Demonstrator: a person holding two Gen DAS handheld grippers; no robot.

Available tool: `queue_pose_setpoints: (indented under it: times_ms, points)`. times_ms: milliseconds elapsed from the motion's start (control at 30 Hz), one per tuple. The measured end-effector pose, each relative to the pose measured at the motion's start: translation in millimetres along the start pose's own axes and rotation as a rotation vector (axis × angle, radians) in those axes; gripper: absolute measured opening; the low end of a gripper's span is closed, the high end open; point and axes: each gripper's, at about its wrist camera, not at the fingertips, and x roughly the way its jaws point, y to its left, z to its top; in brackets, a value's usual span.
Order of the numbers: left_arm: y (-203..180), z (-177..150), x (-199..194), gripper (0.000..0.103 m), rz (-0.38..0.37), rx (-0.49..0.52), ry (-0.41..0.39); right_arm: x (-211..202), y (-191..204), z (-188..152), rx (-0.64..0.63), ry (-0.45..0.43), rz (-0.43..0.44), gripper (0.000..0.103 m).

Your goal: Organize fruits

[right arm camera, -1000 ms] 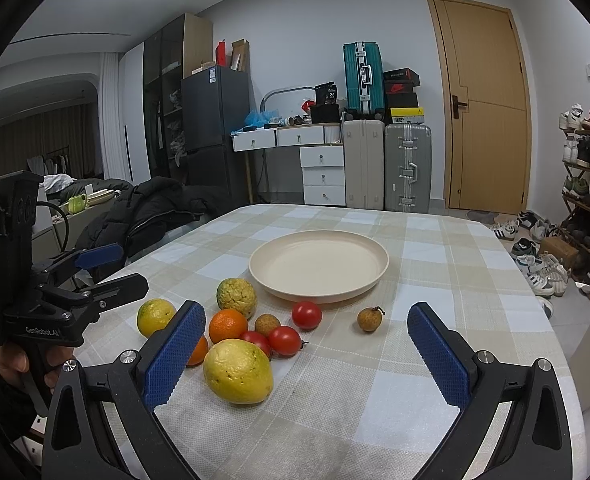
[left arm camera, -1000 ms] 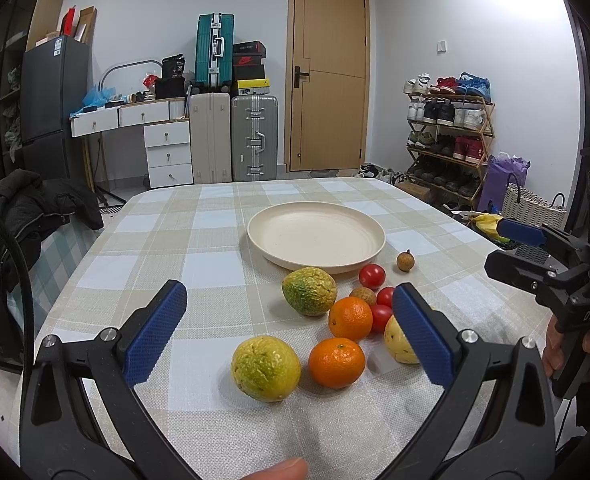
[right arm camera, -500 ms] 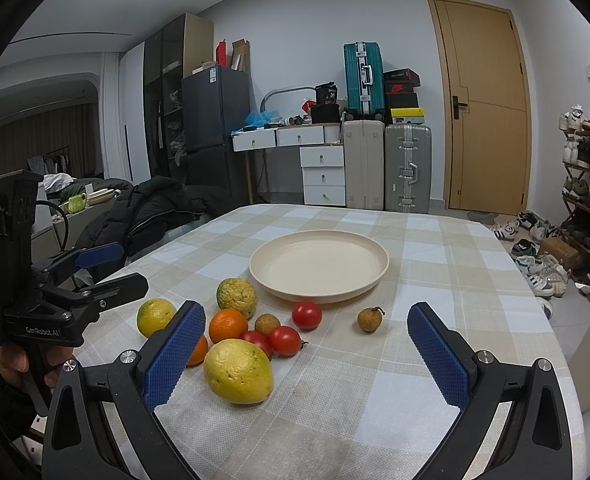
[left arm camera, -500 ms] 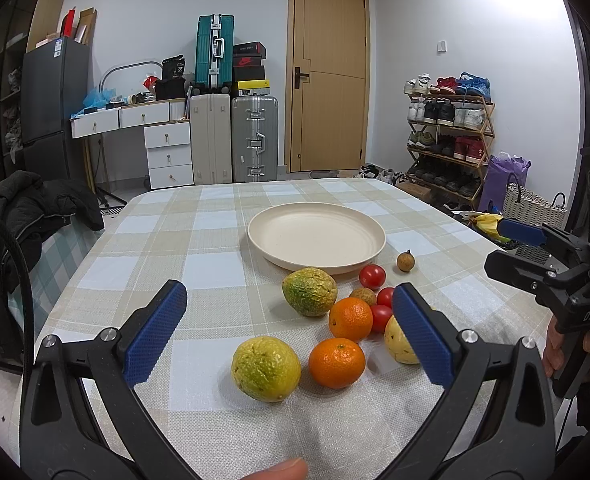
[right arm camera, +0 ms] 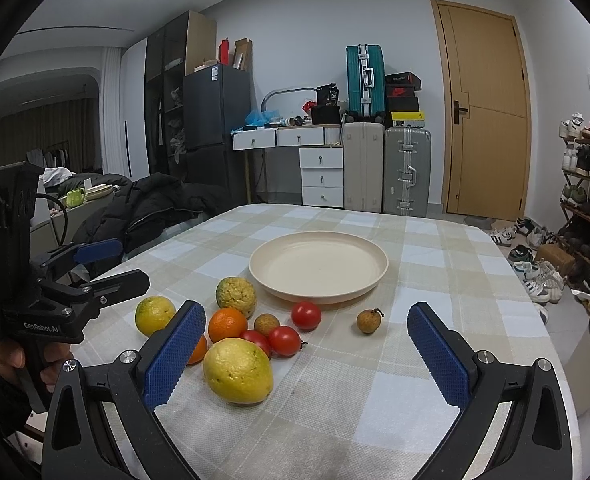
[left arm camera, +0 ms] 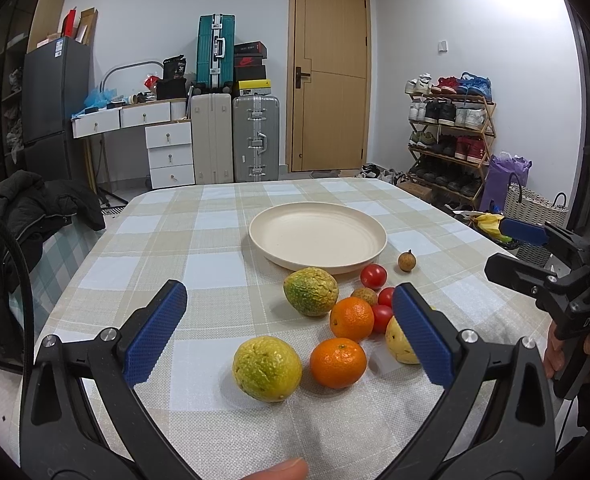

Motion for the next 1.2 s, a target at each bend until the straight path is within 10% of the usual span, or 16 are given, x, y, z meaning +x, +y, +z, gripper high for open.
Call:
queue_pose_setpoints:
  times_ms: [833,1200]
  points:
    - [4.7,1.2,-0.8,0.102,0.019,-0.012,0.015,18.9,-10.8,4.7,0.046,0.125,-0.072,0.103]
    - [7.7,-6.8,29.6,0.102,0.032,-0.047,0.222,42.4,-13.1,-5.4,0.164,0.301,-0.003,0.103]
